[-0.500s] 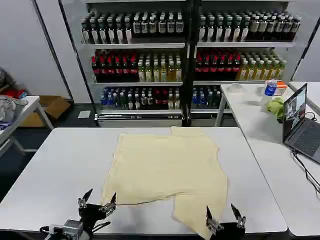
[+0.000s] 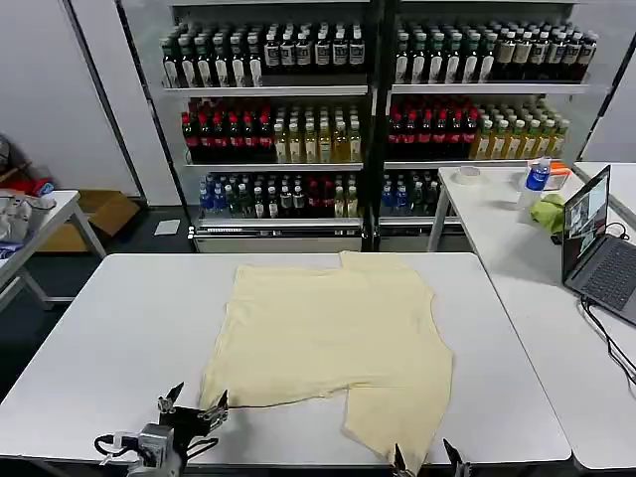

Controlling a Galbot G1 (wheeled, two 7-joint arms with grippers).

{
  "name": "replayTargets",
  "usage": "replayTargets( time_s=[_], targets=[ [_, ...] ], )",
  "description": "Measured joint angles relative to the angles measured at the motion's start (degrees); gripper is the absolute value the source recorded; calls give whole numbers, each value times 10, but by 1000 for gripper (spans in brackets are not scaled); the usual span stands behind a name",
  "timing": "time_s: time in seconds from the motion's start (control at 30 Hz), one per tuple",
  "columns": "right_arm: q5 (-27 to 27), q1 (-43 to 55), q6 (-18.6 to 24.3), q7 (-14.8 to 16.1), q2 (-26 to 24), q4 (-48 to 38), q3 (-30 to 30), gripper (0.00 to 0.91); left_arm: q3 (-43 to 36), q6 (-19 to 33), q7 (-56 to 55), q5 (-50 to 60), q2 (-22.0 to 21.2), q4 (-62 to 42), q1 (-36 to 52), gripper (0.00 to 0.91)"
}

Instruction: Fold and organize the clothes.

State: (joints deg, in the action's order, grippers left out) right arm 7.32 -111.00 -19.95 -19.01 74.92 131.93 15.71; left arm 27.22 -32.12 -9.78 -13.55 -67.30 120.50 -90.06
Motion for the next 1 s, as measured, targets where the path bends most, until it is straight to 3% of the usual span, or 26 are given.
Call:
replayTargets(
  time_s=[0.03,0.1,0.17,0.23,0.27,1.0],
  targets=[
    [0,1,-1,-1,2,-1,-1,907,-1,-1,0,-1,0,-2,2,50],
    [1,2,-3,-2,6,-3,-4,756,-2,-2,0,-5,0,-3,4,30],
    [3,3,-4,-3,10,-6,-8,322,-4,-3,1,-8,0,-4,4,30],
    [4,2,-5,-4,13,-8,-9,151,-6,-3,3,-9,0,-4,5,30],
    [5,1,-5,-5,14,-8,-9,10,-7,-3,3,-10,0,-6,5,30],
    [17,-16,7,4,16,10,-10,0,-4,-5,7,-38,3,1,0,30]
  ],
)
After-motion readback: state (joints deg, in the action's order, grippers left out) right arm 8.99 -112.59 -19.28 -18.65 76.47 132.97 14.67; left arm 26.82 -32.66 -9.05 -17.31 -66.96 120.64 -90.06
